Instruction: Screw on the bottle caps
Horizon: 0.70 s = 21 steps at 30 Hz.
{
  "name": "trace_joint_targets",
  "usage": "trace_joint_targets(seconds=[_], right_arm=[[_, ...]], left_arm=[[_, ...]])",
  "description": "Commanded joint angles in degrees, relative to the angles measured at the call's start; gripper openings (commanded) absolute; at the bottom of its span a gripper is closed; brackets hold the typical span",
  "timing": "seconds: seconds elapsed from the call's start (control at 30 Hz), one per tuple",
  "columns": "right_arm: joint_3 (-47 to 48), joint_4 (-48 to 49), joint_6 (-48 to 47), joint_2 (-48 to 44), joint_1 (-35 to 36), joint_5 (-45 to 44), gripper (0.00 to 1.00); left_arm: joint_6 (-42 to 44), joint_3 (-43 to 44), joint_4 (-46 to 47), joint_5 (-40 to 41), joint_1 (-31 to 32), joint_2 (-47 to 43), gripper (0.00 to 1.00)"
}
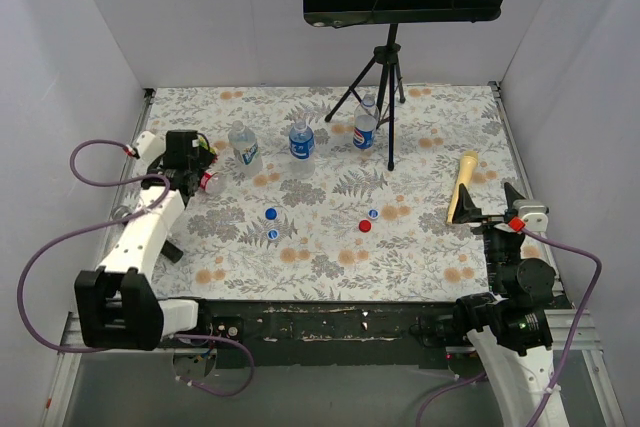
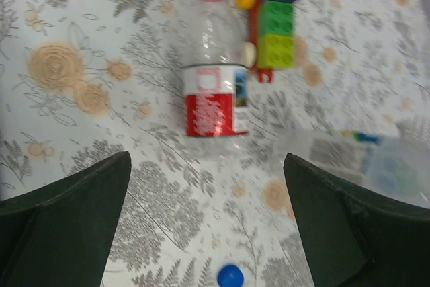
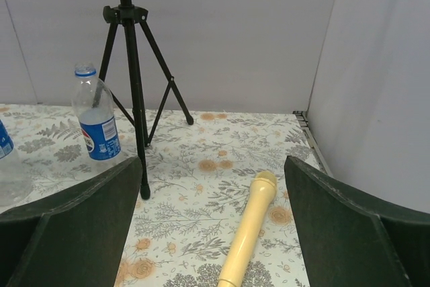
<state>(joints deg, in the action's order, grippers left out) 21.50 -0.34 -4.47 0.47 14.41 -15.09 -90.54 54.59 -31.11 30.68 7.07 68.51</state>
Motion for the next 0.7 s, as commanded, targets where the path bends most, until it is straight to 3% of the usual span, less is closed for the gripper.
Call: trace_joint_targets(seconds=[0.0, 0.3, 0.67], right_arm=[[-0.1, 1.5, -0.8, -10.9, 1.2, 0.8, 0.95], [-0.5, 1.7, -1.2, -11.6, 2.1, 0.7, 0.95], [-0.8, 2.1, -1.5, -11.7, 2.5, 0.4, 0.95]], left_arm=[[-0.3, 3.4, -2.3, -6.9, -9.1, 7.2, 0.98], [-0.1, 11.7, -3.2, -10.4, -10.2, 22.0, 0.98], [0.8, 15.5, -3.4, -10.5, -10.2, 29.9, 0.95]])
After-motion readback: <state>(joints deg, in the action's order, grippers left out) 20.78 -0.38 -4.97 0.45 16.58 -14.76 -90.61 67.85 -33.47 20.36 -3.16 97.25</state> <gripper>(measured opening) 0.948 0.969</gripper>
